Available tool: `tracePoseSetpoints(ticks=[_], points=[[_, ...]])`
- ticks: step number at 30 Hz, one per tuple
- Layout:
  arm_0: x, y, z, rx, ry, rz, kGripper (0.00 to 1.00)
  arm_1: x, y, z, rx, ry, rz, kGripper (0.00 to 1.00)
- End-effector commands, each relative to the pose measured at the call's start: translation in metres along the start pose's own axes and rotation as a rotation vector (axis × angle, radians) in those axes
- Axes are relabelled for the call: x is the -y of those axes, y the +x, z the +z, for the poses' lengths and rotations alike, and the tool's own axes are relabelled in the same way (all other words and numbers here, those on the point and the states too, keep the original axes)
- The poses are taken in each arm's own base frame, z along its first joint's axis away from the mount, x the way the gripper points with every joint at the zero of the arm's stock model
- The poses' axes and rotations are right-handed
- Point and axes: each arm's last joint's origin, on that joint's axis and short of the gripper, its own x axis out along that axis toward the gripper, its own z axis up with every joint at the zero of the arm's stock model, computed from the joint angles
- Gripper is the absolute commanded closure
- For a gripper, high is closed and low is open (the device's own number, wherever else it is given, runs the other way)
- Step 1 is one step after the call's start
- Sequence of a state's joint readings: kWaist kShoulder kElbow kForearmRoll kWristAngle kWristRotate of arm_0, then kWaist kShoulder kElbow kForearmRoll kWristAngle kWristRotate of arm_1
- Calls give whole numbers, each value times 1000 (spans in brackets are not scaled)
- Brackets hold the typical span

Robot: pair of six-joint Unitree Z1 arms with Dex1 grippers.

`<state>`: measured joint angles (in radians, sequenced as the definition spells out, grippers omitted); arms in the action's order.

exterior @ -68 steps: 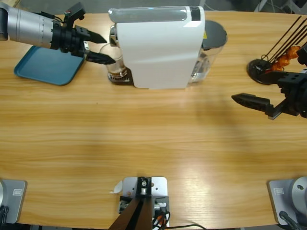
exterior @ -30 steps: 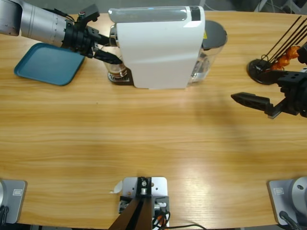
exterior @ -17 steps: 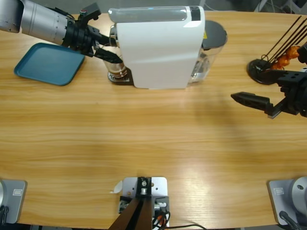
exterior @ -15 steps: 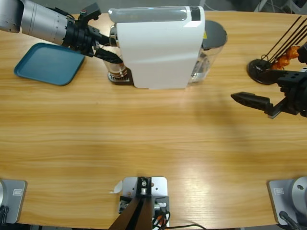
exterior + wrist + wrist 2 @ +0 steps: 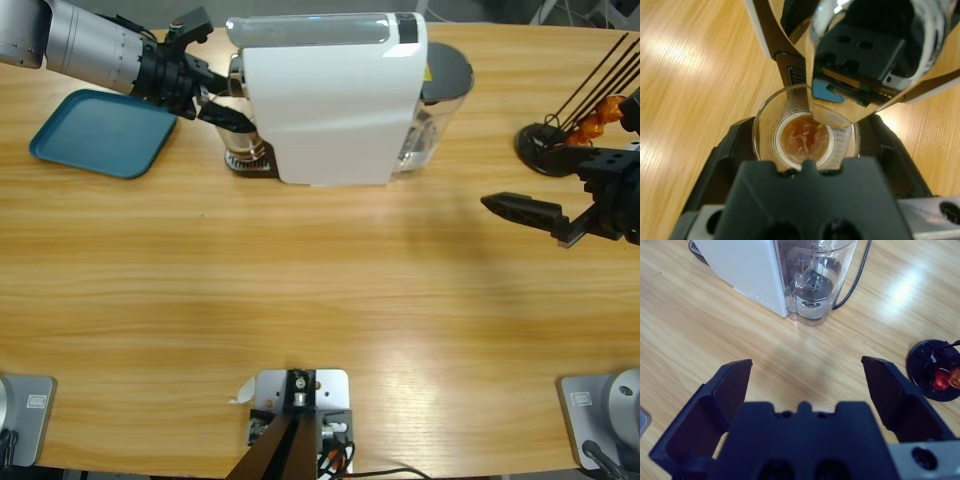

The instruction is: Pour coffee

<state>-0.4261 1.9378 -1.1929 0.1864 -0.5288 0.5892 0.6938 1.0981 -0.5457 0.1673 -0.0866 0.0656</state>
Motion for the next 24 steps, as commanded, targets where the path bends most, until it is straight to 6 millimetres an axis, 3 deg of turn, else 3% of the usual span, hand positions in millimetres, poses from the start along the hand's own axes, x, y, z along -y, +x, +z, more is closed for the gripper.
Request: tracePoseSetpoints(ticks=[1,8,15,20,24], points=[[3,-5,-23,-72,-52,6,1000,-3,8,-8,-45,-2,25,0],[9,-34,-22,-55,-45,73,1000,-3,7,-8,-44,-2,26,0],[-7,-71,-36,-51,-120,201,1000,-3,8,-8,-47,-2,29,0],[-26,-102,-65,-45,-279,309,1000,-3,8,-8,-47,-2,31,0],[-38,-120,-101,-41,-446,388,1000,-3,8,-8,-48,-2,32,0]])
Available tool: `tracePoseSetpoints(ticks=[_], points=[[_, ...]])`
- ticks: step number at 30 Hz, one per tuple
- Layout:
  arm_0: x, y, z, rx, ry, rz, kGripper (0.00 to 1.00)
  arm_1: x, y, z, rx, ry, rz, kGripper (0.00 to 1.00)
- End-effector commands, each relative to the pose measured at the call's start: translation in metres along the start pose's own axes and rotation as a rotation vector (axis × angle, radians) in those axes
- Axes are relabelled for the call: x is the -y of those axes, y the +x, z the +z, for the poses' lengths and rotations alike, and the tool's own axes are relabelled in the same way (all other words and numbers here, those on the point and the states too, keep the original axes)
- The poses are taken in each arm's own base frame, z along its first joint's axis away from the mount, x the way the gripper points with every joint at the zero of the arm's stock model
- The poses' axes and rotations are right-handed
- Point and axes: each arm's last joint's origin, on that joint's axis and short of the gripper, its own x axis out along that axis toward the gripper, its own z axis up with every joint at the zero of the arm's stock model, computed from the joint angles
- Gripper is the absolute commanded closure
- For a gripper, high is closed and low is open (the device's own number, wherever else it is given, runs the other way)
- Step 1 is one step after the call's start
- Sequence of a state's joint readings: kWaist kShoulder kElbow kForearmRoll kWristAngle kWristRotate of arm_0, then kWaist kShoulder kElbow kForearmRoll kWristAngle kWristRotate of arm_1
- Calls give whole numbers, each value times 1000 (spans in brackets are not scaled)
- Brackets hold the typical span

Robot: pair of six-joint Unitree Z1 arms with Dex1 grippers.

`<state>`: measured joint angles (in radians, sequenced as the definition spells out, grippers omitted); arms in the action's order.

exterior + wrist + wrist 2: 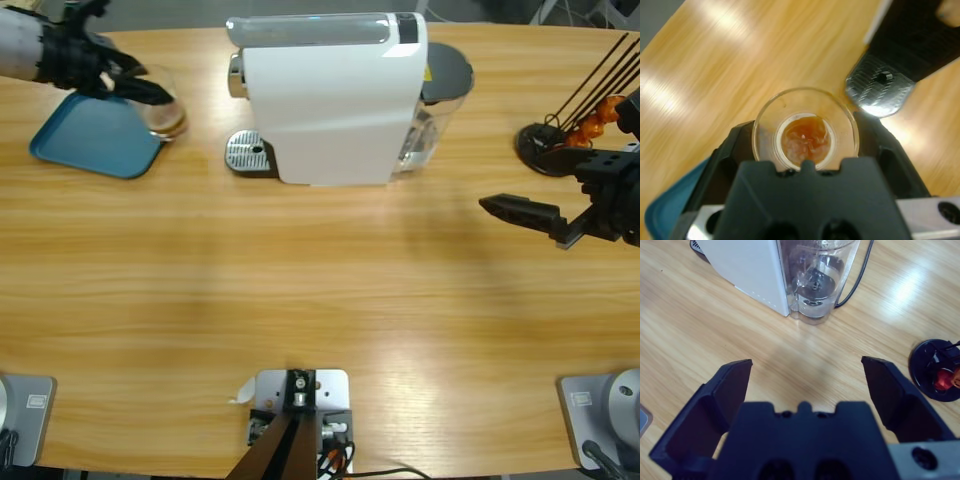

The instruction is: Pour coffee

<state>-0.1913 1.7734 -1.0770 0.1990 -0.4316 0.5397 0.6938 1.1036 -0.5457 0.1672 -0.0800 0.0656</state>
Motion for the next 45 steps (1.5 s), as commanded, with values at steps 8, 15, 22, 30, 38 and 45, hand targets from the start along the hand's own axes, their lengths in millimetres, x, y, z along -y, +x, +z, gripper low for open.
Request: tracePoseSetpoints(ticks=[8,15,22,30,38,45], points=[[-49,-19,-83,-52,-341,230,1000,-3,7,-8,-42,-1,28,0],[-50,-12,-90,-67,-344,234,1000,-3,9,-7,-48,-2,29,0],[-47,-2,-103,-98,-360,218,1000,-3,8,-7,-45,-1,29,0],[-43,4,-110,-103,-363,186,394,-3,4,-8,-26,3,30,0],[-30,-15,-99,-6,-329,163,13,-3,5,-8,-31,3,30,0],[-15,-45,-90,32,-305,249,13,-2,1,-9,-19,4,31,0]])
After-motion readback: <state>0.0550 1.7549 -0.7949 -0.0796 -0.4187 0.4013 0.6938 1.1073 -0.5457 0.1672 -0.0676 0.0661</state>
